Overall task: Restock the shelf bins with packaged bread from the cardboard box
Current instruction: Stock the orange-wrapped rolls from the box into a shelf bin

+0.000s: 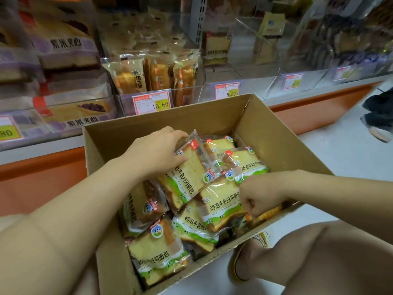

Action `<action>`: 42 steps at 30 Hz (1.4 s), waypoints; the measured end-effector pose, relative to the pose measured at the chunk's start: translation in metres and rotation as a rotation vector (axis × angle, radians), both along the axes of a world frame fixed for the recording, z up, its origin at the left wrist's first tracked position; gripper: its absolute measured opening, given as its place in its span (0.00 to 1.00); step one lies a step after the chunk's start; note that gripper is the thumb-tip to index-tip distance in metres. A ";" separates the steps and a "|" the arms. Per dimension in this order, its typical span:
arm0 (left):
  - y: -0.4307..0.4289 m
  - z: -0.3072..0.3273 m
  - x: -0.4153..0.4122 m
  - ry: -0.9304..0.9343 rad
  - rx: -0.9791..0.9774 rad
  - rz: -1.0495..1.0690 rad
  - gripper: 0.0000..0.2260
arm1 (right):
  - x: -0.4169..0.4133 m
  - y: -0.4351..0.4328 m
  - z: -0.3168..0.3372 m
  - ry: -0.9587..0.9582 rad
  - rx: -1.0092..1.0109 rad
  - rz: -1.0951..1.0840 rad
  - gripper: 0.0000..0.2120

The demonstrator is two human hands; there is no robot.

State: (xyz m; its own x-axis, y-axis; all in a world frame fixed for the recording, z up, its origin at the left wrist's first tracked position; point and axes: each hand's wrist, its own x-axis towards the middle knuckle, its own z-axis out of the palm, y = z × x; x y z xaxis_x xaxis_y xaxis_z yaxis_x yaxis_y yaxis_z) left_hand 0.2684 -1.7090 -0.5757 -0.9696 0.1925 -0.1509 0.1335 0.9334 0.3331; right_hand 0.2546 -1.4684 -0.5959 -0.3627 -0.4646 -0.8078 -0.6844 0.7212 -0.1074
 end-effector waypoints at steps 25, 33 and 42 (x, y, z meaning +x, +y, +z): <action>-0.047 0.091 -0.018 0.551 0.738 0.086 0.14 | -0.043 -0.115 0.159 0.673 -1.125 -0.255 0.16; -0.085 0.073 -0.030 0.666 0.294 0.272 0.18 | -0.081 -0.144 0.157 0.724 -1.341 -0.390 0.11; -0.088 0.046 -0.035 0.555 -0.029 0.240 0.20 | -0.108 -0.144 0.138 0.659 -1.219 -0.427 0.12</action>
